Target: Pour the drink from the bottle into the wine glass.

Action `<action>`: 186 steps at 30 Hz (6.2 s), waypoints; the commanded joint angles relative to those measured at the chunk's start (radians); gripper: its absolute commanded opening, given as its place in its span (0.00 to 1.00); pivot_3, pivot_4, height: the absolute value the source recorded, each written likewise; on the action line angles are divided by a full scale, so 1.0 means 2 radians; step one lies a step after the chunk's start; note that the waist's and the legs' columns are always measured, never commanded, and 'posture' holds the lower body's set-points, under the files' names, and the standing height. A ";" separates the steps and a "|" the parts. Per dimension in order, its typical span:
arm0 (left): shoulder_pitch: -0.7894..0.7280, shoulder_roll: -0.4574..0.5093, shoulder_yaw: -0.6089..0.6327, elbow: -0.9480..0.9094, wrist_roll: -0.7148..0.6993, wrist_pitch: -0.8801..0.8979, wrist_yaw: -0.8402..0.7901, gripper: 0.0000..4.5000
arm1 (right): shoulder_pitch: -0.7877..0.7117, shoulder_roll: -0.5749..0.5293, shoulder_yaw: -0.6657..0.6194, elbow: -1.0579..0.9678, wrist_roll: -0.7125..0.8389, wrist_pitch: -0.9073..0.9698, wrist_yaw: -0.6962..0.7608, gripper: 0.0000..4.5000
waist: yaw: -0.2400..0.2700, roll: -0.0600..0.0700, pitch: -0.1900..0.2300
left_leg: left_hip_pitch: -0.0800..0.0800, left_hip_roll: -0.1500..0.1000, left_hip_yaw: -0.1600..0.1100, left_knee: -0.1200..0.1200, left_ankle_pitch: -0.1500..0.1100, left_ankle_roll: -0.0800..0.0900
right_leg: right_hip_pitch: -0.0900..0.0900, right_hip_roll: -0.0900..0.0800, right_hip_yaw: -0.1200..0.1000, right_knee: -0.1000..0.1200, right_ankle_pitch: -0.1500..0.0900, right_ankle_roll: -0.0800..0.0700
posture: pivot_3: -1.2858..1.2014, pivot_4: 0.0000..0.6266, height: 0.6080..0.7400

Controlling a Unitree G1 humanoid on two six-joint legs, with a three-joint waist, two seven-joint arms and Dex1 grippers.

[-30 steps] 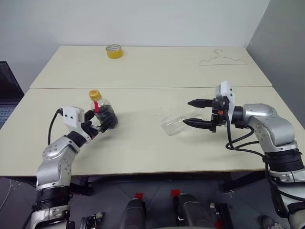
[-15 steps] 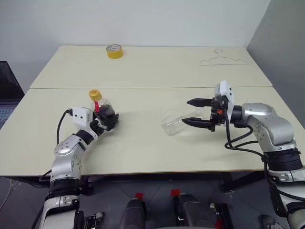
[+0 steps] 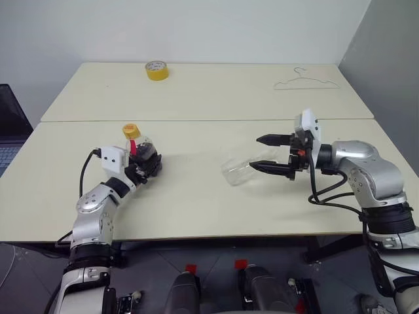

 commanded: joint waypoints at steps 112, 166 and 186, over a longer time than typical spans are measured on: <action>0.036 -0.135 -0.142 -0.233 0.084 0.090 0.149 0.66 | -0.049 0.269 0.069 -0.063 -0.074 0.026 -0.284 0.70 | 0.001 0.000 0.000 | -0.003 0.000 -0.002 0.001 0.000 0.000 | -0.001 0.000 -0.001 -0.001 0.001 0.001 | 0.52 0.24 1.00; 0.042 -0.117 -0.151 -0.259 0.046 0.122 0.097 0.66 | -0.072 0.225 0.103 -0.025 -0.079 -0.010 -0.197 0.31 | 0.000 0.000 0.000 | -0.003 0.000 -0.002 0.000 0.000 0.000 | -0.002 0.000 -0.001 -0.001 0.001 0.001 | 0.52 0.24 1.00; 0.061 -0.005 -0.137 -0.354 -0.069 0.245 -0.048 0.66 | -0.109 0.164 0.118 0.138 -0.074 -0.171 0.105 0.30 | -0.001 0.000 0.000 | -0.003 0.000 -0.002 0.000 0.000 0.000 | -0.002 0.000 -0.001 -0.002 0.001 0.001 | 0.52 0.24 1.00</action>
